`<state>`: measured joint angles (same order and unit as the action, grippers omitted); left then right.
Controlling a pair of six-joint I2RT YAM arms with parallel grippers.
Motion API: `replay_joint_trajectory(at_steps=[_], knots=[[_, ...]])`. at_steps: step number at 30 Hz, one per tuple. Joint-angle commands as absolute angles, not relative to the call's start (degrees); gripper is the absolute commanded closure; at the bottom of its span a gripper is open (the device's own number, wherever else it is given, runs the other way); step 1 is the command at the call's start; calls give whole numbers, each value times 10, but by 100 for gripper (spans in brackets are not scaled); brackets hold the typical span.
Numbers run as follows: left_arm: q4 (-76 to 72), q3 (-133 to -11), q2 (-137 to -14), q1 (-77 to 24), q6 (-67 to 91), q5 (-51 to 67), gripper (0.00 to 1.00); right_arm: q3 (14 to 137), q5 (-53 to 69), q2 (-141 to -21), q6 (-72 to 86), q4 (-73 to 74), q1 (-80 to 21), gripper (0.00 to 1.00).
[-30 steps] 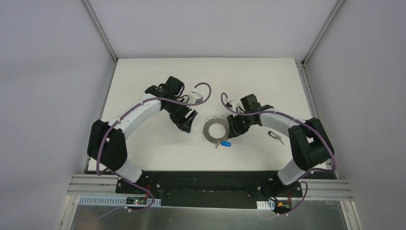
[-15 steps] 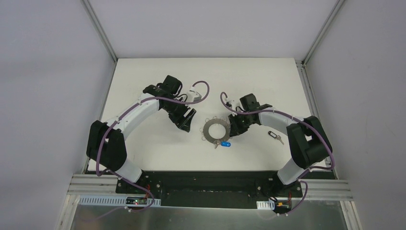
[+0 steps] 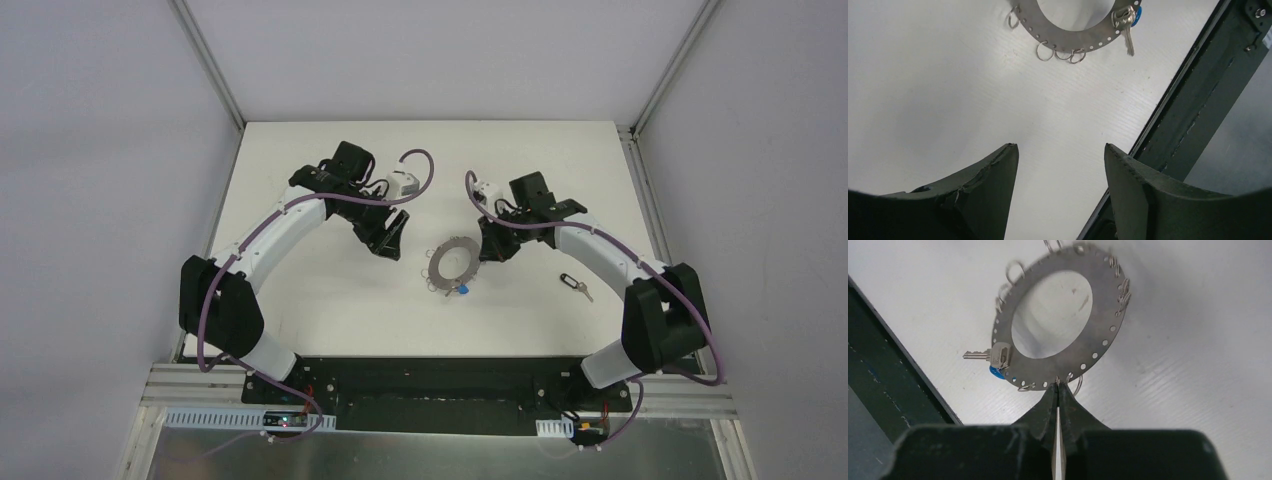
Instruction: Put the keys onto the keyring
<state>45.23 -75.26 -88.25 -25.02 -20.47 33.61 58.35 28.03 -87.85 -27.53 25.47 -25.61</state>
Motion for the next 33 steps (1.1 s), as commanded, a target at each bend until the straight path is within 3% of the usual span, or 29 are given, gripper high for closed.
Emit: replay_joint_trajectory(at_steps=[1,10,24,33], knots=[[433,-804,-846,-245,-220,419,36,661,339,-806,-355,314,-253,100],[246,-826,-827,-267,-147,620,47,719,488,-730,-343,286,-253,100],[223,-859,-844,-349,-156,622,62,725,592,-728,-233,235,-250,100],[206,-832,-846,-357,-168,645,63,673,667,-714,-128,112,-228,100]])
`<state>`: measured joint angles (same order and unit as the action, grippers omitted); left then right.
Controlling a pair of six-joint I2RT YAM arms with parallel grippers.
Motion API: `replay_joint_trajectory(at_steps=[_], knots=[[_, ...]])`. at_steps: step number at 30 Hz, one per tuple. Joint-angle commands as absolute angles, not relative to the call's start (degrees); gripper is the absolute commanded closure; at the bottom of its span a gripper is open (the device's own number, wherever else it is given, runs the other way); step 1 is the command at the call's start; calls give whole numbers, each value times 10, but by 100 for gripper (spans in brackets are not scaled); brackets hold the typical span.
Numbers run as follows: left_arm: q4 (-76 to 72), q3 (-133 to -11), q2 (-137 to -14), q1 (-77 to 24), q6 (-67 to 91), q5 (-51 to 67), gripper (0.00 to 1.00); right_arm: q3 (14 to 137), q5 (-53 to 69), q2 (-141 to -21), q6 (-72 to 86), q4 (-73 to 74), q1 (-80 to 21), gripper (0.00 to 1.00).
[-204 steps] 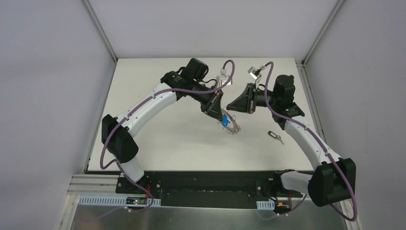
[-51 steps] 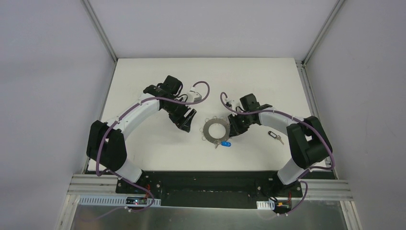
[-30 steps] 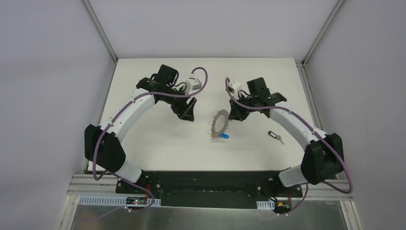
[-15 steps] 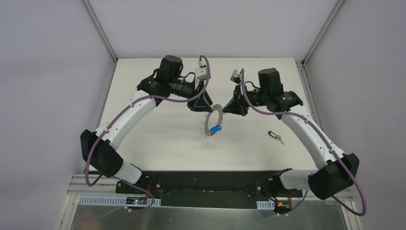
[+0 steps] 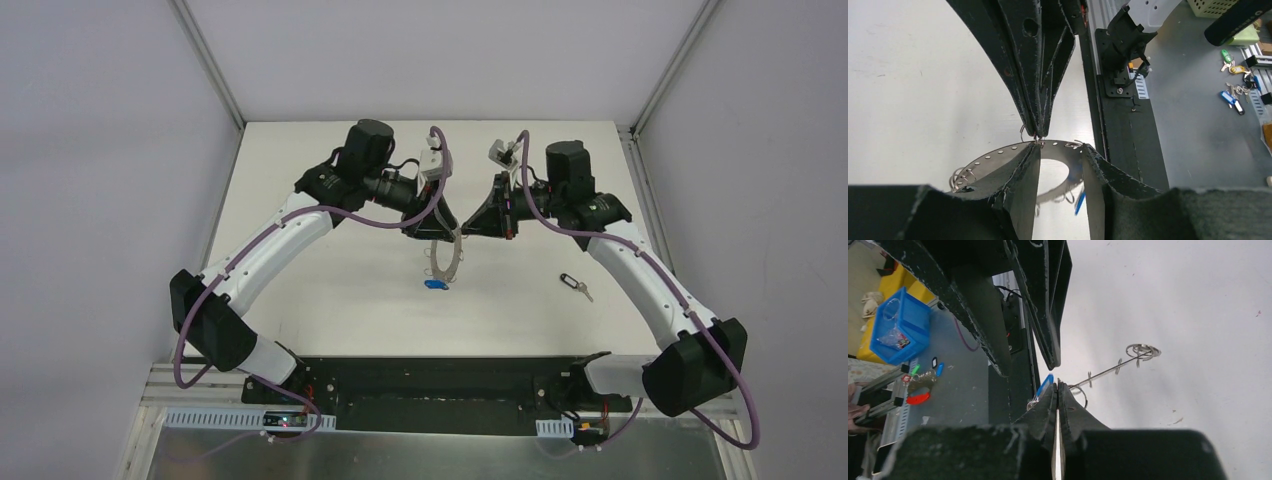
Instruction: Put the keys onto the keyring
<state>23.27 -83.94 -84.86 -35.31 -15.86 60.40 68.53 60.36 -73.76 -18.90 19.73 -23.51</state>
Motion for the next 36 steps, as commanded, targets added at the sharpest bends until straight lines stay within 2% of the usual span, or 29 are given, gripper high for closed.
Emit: replay_joint_trajectory(at_steps=[1,6,27,36], knots=[[195,-826,-843,-357,-161,649,64,669,670,-714,-120,101,-226,100],[183,-813,-841,-357,-157,649,71,646,687,-710,-61,34,-217,100],[88,-774,-836,-349,-96,637,73,618,707,-707,18,-53,-200,100],[47,-762,-836,-349,-54,649,81,612,702,-708,29,-65,-198,100]])
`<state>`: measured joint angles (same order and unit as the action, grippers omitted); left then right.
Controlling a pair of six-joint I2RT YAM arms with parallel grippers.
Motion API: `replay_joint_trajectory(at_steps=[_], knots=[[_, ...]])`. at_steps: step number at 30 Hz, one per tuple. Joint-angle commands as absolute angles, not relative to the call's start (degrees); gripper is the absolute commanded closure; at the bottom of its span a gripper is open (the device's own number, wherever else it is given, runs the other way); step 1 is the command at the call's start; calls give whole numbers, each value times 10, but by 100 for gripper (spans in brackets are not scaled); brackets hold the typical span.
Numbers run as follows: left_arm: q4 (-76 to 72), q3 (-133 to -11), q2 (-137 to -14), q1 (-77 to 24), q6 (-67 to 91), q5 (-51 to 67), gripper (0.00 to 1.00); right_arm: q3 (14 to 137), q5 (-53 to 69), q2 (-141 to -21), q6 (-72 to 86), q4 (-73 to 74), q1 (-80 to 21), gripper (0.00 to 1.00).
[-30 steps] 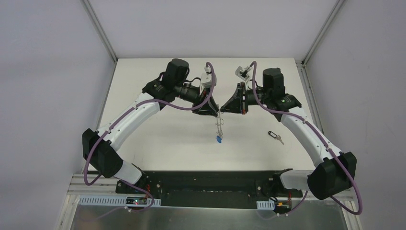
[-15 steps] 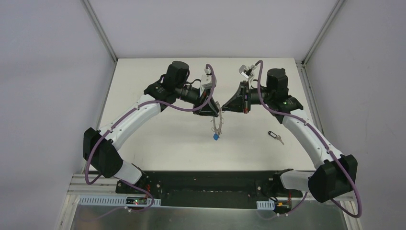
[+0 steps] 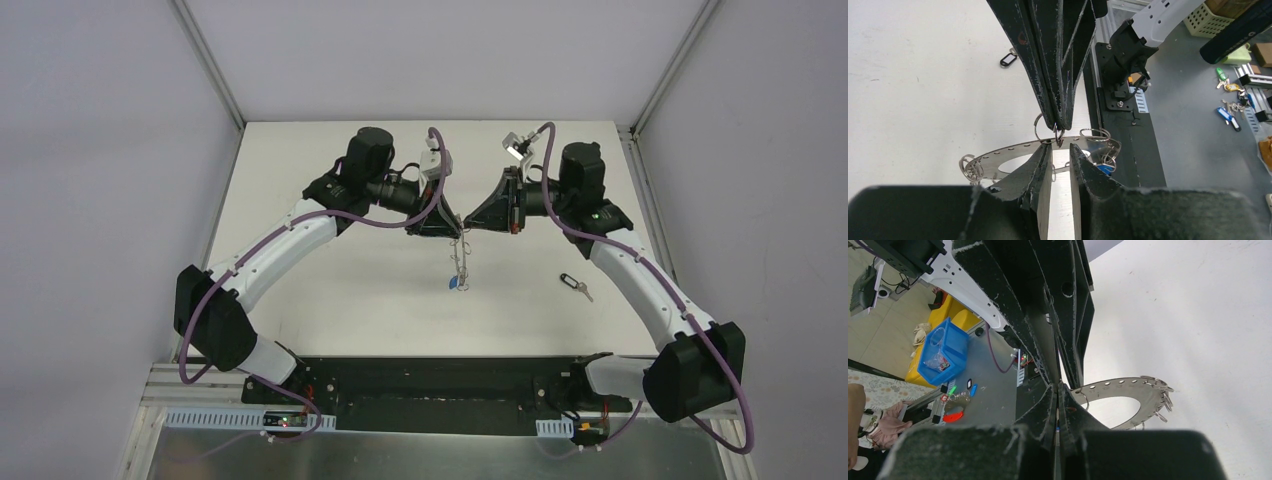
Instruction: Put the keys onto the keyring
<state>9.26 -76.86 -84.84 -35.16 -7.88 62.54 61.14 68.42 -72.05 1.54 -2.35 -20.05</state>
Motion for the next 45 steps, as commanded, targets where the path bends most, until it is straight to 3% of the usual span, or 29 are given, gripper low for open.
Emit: replay_joint_trajectory(at_steps=[1,8,21,31,35,40,45], knots=[[43,-763,-836,-349,-48,649,82,611,701,-708,30,-66,-198,100],[23,-783,-852,-349,-10,651,92,606,700,-708,31,-69,-196,100],[-26,-777,-859,-349,41,659,100,603,690,-708,30,-72,-196,100],[-56,-779,-862,-349,106,654,100,595,669,-704,5,-53,-195,100],[48,-813,-861,-349,70,635,100,607,641,-701,-79,22,-196,100],[307,-910,-887,-352,-70,589,100,617,623,-691,-142,84,-196,88],[409,-971,-922,-356,-112,568,100,617,636,-691,-144,89,-199,84]])
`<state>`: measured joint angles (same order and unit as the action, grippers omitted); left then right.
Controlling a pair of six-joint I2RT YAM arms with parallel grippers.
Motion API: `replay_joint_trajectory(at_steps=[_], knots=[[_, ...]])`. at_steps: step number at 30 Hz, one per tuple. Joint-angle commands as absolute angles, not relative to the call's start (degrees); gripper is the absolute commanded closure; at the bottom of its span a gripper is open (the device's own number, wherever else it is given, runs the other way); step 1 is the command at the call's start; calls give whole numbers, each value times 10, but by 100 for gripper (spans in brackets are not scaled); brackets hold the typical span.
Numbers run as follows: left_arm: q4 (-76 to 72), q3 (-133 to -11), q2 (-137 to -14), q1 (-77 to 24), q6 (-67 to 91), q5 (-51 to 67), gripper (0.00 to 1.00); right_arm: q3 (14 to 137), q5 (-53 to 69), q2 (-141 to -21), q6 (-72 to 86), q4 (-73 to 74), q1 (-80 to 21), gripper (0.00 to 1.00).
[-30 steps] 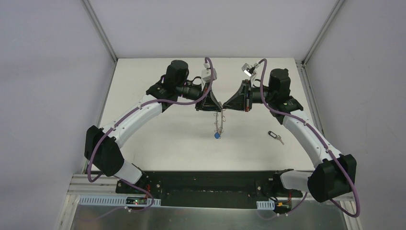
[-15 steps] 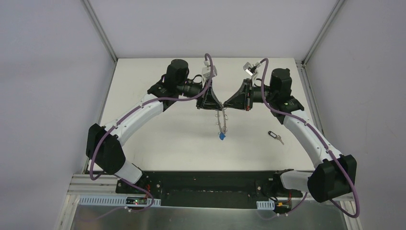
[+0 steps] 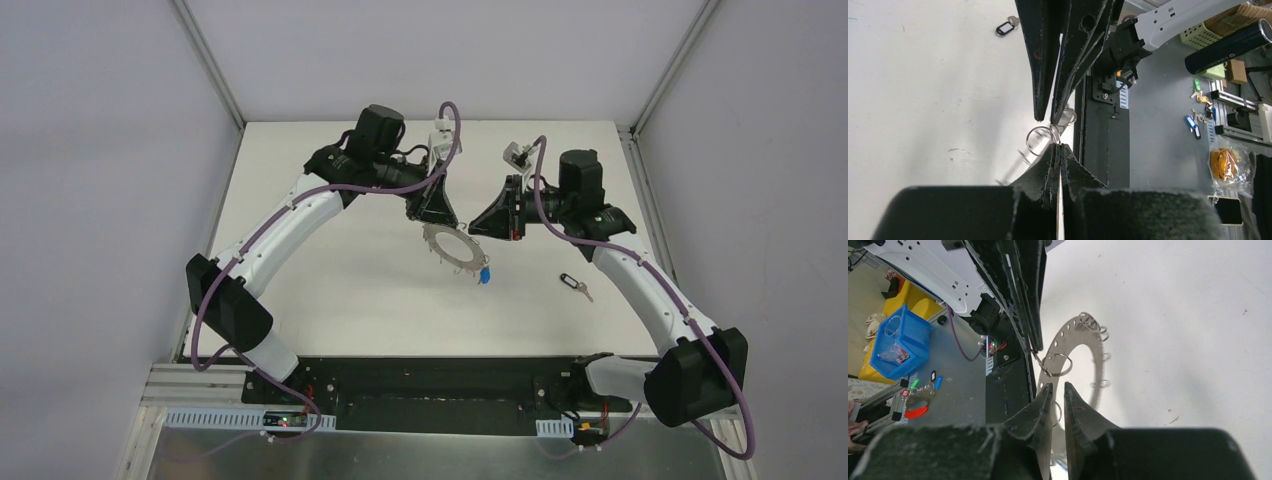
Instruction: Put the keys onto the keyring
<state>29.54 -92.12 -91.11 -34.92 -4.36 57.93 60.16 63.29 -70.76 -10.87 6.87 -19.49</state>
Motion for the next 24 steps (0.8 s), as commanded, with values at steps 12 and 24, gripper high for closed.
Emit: replay_joint_trajectory(at_steps=[12,24], knots=[[418,-980,-927,-365,-126,555,100,615,652,-687,-135,84,-202,85],[481,-839,-854,-329,-246,479,89,550,507,-674,-364,261,-220,74]])
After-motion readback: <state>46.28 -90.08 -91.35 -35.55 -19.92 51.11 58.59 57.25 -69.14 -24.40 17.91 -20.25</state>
